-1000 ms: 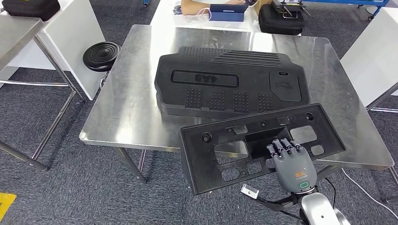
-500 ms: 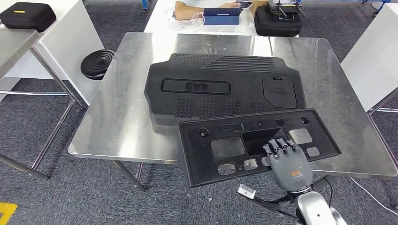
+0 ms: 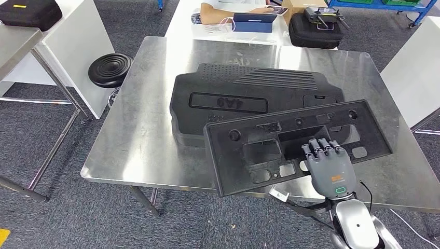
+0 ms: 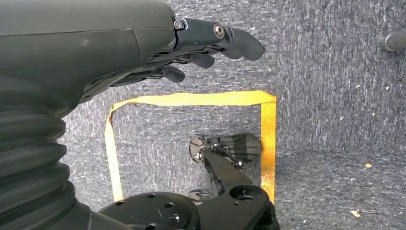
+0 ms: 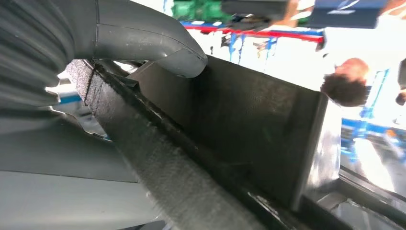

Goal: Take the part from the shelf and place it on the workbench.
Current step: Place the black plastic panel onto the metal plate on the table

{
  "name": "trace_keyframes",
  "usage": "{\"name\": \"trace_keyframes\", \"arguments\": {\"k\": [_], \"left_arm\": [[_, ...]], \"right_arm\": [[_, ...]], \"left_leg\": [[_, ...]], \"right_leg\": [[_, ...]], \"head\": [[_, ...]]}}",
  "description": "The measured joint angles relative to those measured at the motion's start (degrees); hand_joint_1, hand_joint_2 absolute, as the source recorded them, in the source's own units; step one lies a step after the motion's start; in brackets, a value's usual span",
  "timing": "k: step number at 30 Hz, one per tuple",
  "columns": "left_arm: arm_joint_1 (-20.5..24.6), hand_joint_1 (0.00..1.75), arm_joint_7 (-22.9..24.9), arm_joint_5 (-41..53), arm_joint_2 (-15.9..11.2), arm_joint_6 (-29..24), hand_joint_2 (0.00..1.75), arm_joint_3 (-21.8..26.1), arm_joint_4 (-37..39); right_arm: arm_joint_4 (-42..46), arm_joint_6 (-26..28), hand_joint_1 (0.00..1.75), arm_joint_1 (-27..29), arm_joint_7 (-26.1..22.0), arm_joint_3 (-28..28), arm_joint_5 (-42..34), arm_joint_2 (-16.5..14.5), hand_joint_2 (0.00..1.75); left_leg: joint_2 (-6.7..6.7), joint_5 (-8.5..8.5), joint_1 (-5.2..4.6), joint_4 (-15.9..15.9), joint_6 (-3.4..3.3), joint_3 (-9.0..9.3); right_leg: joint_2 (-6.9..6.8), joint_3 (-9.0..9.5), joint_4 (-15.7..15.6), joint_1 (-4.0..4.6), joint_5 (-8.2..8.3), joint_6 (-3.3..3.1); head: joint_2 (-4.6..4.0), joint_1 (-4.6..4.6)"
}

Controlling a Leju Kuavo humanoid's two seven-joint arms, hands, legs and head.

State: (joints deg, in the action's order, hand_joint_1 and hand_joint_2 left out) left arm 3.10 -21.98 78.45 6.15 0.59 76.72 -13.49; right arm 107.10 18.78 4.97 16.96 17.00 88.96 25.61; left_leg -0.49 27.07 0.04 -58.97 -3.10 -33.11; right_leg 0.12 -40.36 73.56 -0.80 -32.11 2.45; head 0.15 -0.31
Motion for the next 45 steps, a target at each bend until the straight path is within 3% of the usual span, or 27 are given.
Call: {"name": "trace_keyframes", "arguments": {"k": [1,2,4,6,8,10,12,14,15,16,17,19,20,22,25,27,29,31,34,37,39,40,43,44,45], "left_arm": [[0.0,0.00,0.0,0.0,0.0,0.0,1.75,0.0,0.0],[0.0,0.00,0.0,0.0,0.1,0.0,1.75,0.0,0.0],[0.0,0.00,0.0,0.1,0.2,0.0,1.75,0.0,0.0],[0.1,0.00,0.0,0.1,0.3,0.0,1.75,0.0,0.0],[0.2,0.00,0.0,0.2,0.3,0.0,1.75,0.0,0.0],[0.2,0.00,0.0,0.4,0.3,0.0,1.75,0.0,0.0],[0.2,0.00,-0.1,0.7,0.3,0.1,1.75,0.0,0.0],[0.3,0.00,-0.3,0.8,0.3,0.2,1.75,-0.1,0.0],[0.3,0.00,-0.3,0.9,0.3,0.3,1.75,-0.1,0.0],[0.3,0.00,-0.4,1.0,0.3,0.4,1.75,-0.1,0.0],[0.3,0.00,-0.4,1.1,0.3,0.4,1.75,-0.1,0.0],[0.2,0.00,-0.4,1.2,0.2,0.5,1.75,-0.1,0.0],[0.3,0.00,-0.4,1.3,0.1,0.6,1.75,-0.1,0.0],[0.4,0.00,-0.5,1.4,0.1,0.7,1.75,-0.1,0.0],[0.5,0.00,-0.5,1.6,0.1,0.8,1.75,-0.1,0.0],[0.6,0.00,-0.5,1.6,0.0,0.8,1.75,-0.1,0.0],[0.6,0.00,-0.5,1.7,0.0,0.8,1.75,-0.1,0.0],[0.6,0.00,-0.5,1.7,0.0,0.8,1.75,-0.1,0.0],[0.6,0.00,-0.5,1.8,0.0,0.8,1.75,-0.2,0.0],[0.6,0.00,-0.5,1.8,0.0,0.8,1.75,-0.2,0.0],[0.6,0.00,-0.5,1.9,0.0,0.8,1.75,-0.2,0.0],[0.6,0.00,-0.5,1.9,0.0,0.9,1.75,-0.2,0.0],[0.8,0.00,-0.3,2.2,0.0,0.1,1.75,-0.4,0.1],[1.0,0.00,-0.2,2.3,-0.1,-0.4,1.75,-0.4,0.1],[1.1,0.00,0.0,2.4,-0.1,-0.9,1.75,-0.5,0.1]], "right_arm": [[-0.1,-0.2,1.50,-0.5,1.4,0.6,0.0,1.0,1.75],[-0.3,-0.4,1.50,-1.1,2.4,1.0,0.0,1.9,1.75],[-0.6,-0.9,1.50,-2.2,3.5,1.8,0.0,3.5,1.75],[-1.1,-1.3,1.50,-3.4,3.6,2.3,0.0,4.6,1.75],[-1.5,-1.5,1.50,-4.2,2.7,2.5,0.0,5.0,1.75],[-2.1,-1.6,1.50,-4.7,0.5,2.2,0.0,4.9,1.75],[-3.1,-1.9,1.50,-5.4,-2.8,1.2,0.0,4.2,1.75],[-4.7,-2.3,1.50,-6.6,-5.6,-0.1,0.0,3.3,1.75],[-5.6,-2.4,1.50,-7.2,-6.5,-0.8,0.0,2.9,1.75],[-6.4,-2.6,1.50,-7.6,-7.2,-1.4,0.0,2.5,1.75],[-7.1,-2.6,1.50,-8.0,-7.8,-1.9,0.0,2.2,1.75],[-8.5,-2.7,1.50,-9.0,-8.8,-2.7,0.0,1.6,1.75],[-9.2,-2.7,1.50,-9.7,-9.3,-3.0,0.0,1.3,1.75],[-10.8,-2.8,1.50,-11.4,-10.2,-3.5,-0.1,0.8,1.75],[-12.7,-2.8,1.50,-13.1,-11.1,-3.9,-0.2,0.4,1.75],[-13.6,-2.7,1.50,-14.1,-11.2,-4.1,-0.2,0.2,1.75],[-14.5,-2.7,1.50,-14.7,-11.3,-4.4,-0.2,-0.1,1.75],[-15.5,-2.8,1.50,-14.9,-11.3,-4.5,-0.3,-0.3,1.75],[-16.4,-2.8,1.50,-15.1,-11.4,-4.5,-0.4,-0.6,1.75],[-16.5,-2.8,1.50,-15.2,-11.4,-4.5,-0.4,-0.6,1.75],[-16.9,-2.8,1.50,-15.4,-11.4,-4.5,-0.5,-0.6,1.75],[-17.3,-2.8,1.50,-15.7,-11.4,-4.5,-0.7,-0.7,1.75],[-22.5,-1.6,1.50,-18.7,-12.5,-4.9,-2.2,-1.2,1.75],[-24.9,-0.7,1.50,-20.0,-13.3,-5.0,-2.8,-1.5,1.75],[-27.0,0.1,1.50,-21.0,-14.2,-5.0,-3.3,-1.8,1.75]], "left_leg": [[-0.05,0.22,0.00,0.0,-0.04,0.19],[-0.10,0.46,0.01,0.0,-0.01,0.46],[-0.16,0.98,-0.02,0.0,0.23,1.15],[-0.18,1.53,-0.18,0.2,0.80,1.58],[-0.12,1.60,-0.34,0.1,1.49,1.89],[0.00,2.00,-0.34,-0.8,2.11,2.03],[0.08,4.11,-0.22,-4.7,2.66,0.12],[0.12,7.03,-0.07,-11.8,3.02,-4.16],[0.13,7.78,0.01,-14.4,3.10,-6.18],[0.15,7.42,0.06,-15.2,3.14,-7.35],[0.17,5.86,0.10,-13.9,3.12,-7.44],[0.23,0.65,0.10,-6.7,2.83,-4.99],[0.27,-0.65,-0.01,-3.3,2.58,-3.76],[0.31,-1.15,-0.32,-0.3,1.78,-2.44],[0.25,-1.32,-0.32,0.4,0.66,-1.38],[0.13,-1.29,-0.09,0.7,0.17,-0.62],[-0.02,-0.91,-0.08,0.8,-0.19,-0.34],[-0.24,-0.33,-0.10,0.8,-0.34,0.13],[-0.42,0.27,-0.10,0.8,-0.30,0.80],[-0.42,0.34,-0.10,0.8,-0.29,0.89],[-0.44,0.57,-0.09,0.8,-0.23,1.22],[-0.46,0.82,-0.09,0.8,-0.15,1.54],[-0.27,2.05,-0.42,1.1,0.35,2.77],[-0.15,2.38,-0.53,1.4,0.43,3.10],[-0.03,2.52,-0.52,1.7,0.39,3.37]], "right_leg": [[0.00,-0.86,0.1,0.00,0.19,0.34],[-0.01,-0.58,-2.1,-0.01,1.47,0.86],[-0.06,2.19,-10.0,0.05,5.61,1.64],[-0.20,4.36,-15.2,0.36,7.22,0.74],[-0.18,4.95,-16.3,0.53,7.07,-0.68],[-0.05,5.94,-16.6,0.11,7.67,-1.38],[-0.05,7.04,-16.7,-0.23,7.65,-2.00],[-0.03,7.46,-16.7,-0.18,7.22,-2.32],[0.00,7.64,-16.7,-0.16,6.98,-2.33],[0.03,7.92,-16.6,-0.15,6.69,-2.25],[0.07,8.34,-16.6,-0.15,6.35,-2.13],[0.11,9.40,-16.7,-0.18,5.56,-1.75],[0.13,9.85,-16.7,-0.12,5.21,-1.50],[0.13,10.28,-16.7,0.03,4.77,-0.77],[0.06,10.41,-15.9,0.18,4.61,0.40],[-0.04,7.76,-11.5,0.12,3.85,0.63],[-0.06,2.65,-4.0,0.04,1.81,0.40],[-0.06,-1.32,0.1,0.01,0.35,0.44],[-0.07,-2.22,-1.6,-0.03,1.38,1.07],[-0.08,-2.05,-2.2,-0.04,1.75,1.15],[-0.08,-1.24,-4.8,-0.04,3.24,1.51],[-0.11,-0.25,-7.6,-0.04,4.93,1.86],[-0.18,3.33,-16.0,0.34,9.42,0.63],[-0.14,3.92,-16.9,0.48,9.81,-0.11],[-0.04,4.25,-17.0,0.53,10.13,-0.31]], "head": [[0.00,0.02],[0.00,0.02],[0.00,0.02],[0.00,0.01],[0.00,-0.04],[0.00,-0.11],[0.00,-0.26],[0.00,-0.39],[0.00,-0.38],[0.00,-0.38],[0.00,-0.40],[0.00,-0.38],[0.00,-0.35],[0.00,-0.33],[0.00,-0.33],[0.00,-0.20],[0.00,-0.11],[0.00,-0.09],[0.00,-0.07],[0.00,-0.05],[0.00,-0.07],[0.00,-0.07],[0.00,-0.18],[0.00,-0.26],[0.00,-0.35]]}}
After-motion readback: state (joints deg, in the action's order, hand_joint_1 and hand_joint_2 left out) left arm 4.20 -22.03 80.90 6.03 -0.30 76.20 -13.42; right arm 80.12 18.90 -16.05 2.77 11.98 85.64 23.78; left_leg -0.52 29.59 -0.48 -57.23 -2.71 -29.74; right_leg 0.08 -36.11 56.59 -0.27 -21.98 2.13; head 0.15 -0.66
